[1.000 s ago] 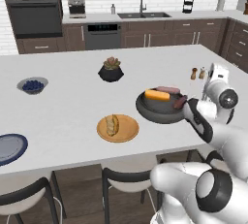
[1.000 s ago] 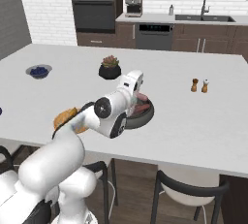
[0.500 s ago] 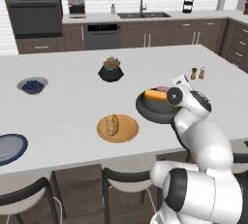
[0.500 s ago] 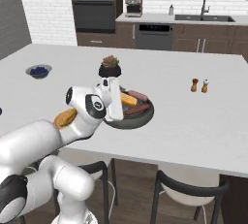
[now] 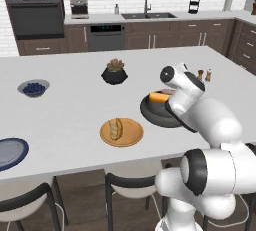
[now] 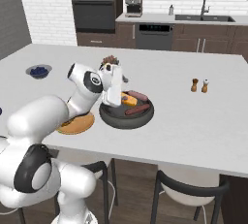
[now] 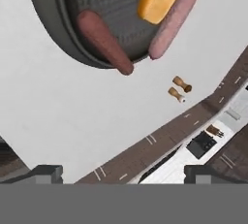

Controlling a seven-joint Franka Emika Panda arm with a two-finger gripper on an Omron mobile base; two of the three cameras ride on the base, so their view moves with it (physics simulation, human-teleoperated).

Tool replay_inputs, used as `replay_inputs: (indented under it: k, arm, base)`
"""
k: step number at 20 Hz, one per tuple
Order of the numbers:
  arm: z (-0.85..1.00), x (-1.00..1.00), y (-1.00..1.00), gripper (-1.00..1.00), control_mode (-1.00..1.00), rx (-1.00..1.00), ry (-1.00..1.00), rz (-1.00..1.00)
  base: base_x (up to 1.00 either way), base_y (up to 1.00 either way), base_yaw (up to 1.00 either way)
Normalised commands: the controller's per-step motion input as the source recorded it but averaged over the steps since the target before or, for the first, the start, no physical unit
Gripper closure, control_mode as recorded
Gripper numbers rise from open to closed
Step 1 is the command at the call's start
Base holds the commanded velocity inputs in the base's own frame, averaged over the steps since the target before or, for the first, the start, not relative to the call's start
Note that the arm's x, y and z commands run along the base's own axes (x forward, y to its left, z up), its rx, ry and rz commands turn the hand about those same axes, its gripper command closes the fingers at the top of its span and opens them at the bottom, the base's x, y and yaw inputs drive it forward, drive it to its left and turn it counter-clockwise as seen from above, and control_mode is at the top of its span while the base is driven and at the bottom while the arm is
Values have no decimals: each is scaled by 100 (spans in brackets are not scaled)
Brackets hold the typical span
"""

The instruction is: Place one bun and one sausage from the bowl on each plate.

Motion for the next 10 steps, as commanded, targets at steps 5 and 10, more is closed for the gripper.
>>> replay_inputs:
  k: [5, 10]
  arm:
    - [27, 64, 0, -100, -100, 40, -5, -32]
    - [-74, 6, -54, -100, -100, 78, -47, -34]
  base:
    - [0, 0, 0]
    - [0, 0, 0]
